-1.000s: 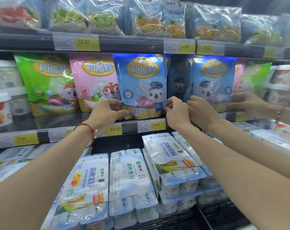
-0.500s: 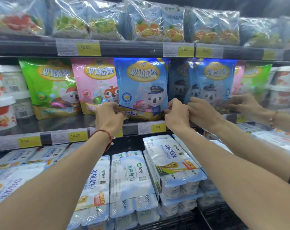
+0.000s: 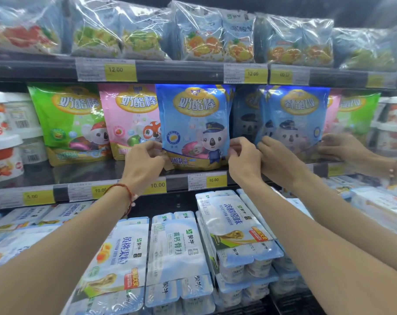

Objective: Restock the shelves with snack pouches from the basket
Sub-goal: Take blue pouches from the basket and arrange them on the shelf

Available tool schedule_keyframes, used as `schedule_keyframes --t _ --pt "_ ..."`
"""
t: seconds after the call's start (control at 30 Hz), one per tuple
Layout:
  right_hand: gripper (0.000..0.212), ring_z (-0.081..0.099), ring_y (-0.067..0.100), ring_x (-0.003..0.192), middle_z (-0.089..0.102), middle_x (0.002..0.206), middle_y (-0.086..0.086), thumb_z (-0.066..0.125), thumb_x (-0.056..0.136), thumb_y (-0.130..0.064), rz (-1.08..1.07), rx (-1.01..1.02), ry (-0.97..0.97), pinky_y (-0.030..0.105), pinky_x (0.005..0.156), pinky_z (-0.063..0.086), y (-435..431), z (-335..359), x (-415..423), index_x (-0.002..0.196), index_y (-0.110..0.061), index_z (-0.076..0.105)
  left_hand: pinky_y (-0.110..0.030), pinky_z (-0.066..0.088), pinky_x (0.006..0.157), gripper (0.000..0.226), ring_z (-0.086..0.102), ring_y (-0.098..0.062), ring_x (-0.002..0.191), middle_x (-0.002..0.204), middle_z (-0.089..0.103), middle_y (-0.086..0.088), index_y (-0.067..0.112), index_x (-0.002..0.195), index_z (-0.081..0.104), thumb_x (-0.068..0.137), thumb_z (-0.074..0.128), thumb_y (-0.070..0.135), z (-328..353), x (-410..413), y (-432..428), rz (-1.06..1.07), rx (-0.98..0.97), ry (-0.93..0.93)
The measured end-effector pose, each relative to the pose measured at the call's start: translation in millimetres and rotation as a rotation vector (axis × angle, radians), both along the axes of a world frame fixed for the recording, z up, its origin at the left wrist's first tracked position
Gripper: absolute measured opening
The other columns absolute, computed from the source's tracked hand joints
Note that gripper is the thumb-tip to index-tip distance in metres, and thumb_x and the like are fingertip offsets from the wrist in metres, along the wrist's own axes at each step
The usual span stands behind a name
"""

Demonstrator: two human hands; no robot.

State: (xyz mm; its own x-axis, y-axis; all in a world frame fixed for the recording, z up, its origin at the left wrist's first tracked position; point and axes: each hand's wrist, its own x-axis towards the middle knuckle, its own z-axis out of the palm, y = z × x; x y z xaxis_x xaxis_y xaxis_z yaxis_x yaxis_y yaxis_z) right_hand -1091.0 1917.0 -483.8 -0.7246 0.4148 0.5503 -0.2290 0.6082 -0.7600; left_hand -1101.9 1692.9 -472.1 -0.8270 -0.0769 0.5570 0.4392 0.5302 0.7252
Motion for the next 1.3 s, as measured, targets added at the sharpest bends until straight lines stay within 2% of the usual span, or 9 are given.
schedule_keyframes --t 0.17,0.47,0.53,0.67,0.77,0.9,1.07,1.23,1.3 --pt "0.022 0.061 0.013 0.094 0.067 0.099 -0.005 0.052 0.105 -0.016 0.068 -0.198 0.075 0.026 0.083 0.046 -10.3 18.7 -3.9 0.116 -0.01 0.07 -0.028 0.059 0.075 0.021 0.068 -0.011 0.094 0.103 0.072 0.003 0.015 0.108 0.066 0.095 0.061 0.03 13.2 -8.4 10.2 -0.106 0.262 0.014" --pt "0.017 0.06 0.018 0.095 0.071 0.102 0.003 0.059 0.102 -0.019 0.033 -0.464 0.016 0.03 0.079 0.044 -9.9 22.5 -13.8 0.096 -0.016 0.074 -0.047 0.058 0.084 0.009 0.072 -0.027 0.095 0.097 0.075 -0.008 0.014 0.092 0.073 0.083 0.075 0.015 6.4 -16.8 11.9 -0.158 0.669 -0.084" --pt "0.022 0.058 0.018 0.09 0.067 0.094 0.001 0.057 0.102 -0.016 0.043 -0.488 -0.019 0.029 0.075 0.043 -9.2 26.6 -13.2 0.084 -0.018 0.07 -0.047 0.059 0.083 0.007 0.071 -0.026 0.095 0.097 0.075 -0.008 0.014 0.092 0.073 0.085 0.074 0.014 6.3 -17.2 13.7 -0.147 0.657 -0.065" --pt "0.022 0.058 0.015 0.094 0.068 0.109 0.002 0.055 0.105 -0.02 0.104 -0.534 0.02 0.019 0.061 0.041 -10.3 26.8 -17.6 0.116 -0.012 0.072 -0.041 0.059 0.083 0.004 0.07 -0.021 0.096 0.096 0.073 -0.001 0.021 0.089 0.068 0.09 0.069 0.017 11.9 -18.7 15.6 -0.13 0.576 -0.055" --pt "0.023 0.06 0.009 0.095 0.069 0.107 -0.004 0.055 0.105 -0.023 0.146 -0.576 0.113 0.02 0.078 0.047 -14.2 33.3 -21.6 0.121 -0.014 0.069 -0.033 0.059 0.076 0.016 0.069 -0.019 0.098 0.105 0.071 -0.001 0.018 0.109 0.065 0.096 0.06 0.026 25.6 -21.3 17.1 -0.141 0.606 -0.029" --pt "0.012 0.056 -0.001 0.075 0.064 0.085 -0.013 0.06 0.103 -0.024 0.201 -0.675 0.134 0.014 0.066 0.046 -12.8 43.5 -29.0 0.11 -0.018 0.069 -0.027 0.056 0.066 0.015 0.068 -0.015 0.094 0.099 0.069 0.005 0.019 0.106 0.062 0.1 0.052 0.027 36.4 -26.5 26.6 -0.117 0.615 0.003" --pt "0.005 0.058 -0.002 0.074 0.066 0.087 -0.012 0.061 0.103 -0.02 0.193 -0.686 0.2 0.002 0.058 0.044 -15.3 40.0 -25.0 0.103 -0.02 0.066 -0.023 0.056 0.066 0.013 0.067 -0.011 0.087 0.092 0.068 0.01 0.019 0.104 0.065 0.1 0.053 0.024 34.7 -26.7 31.5 -0.083 0.67 0.043" --pt "0.008 0.061 -0.001 0.083 0.067 0.09 -0.015 0.06 0.103 -0.021 0.243 -0.707 0.167 0.009 0.069 0.048 -11.5 41.0 -18.6 0.108 -0.022 0.067 -0.025 0.056 0.066 0.017 0.067 -0.011 0.095 0.109 0.068 0.003 0.021 0.113 0.06 0.102 0.048 0.021 32.9 -19.8 28.8 -0.082 0.586 0.006" --pt "0.011 0.057 0.002 0.085 0.06 0.087 -0.017 0.056 0.105 -0.028 0.281 -0.786 0.107 0.02 0.081 0.049 -10.9 50.4 -14.0 0.111 -0.023 0.065 -0.028 0.056 0.066 0.015 0.068 -0.014 0.095 0.111 0.068 0.001 0.022 0.113 0.058 0.102 0.048 0.022 38.3 -14.9 25.3 -0.129 0.574 -0.024"
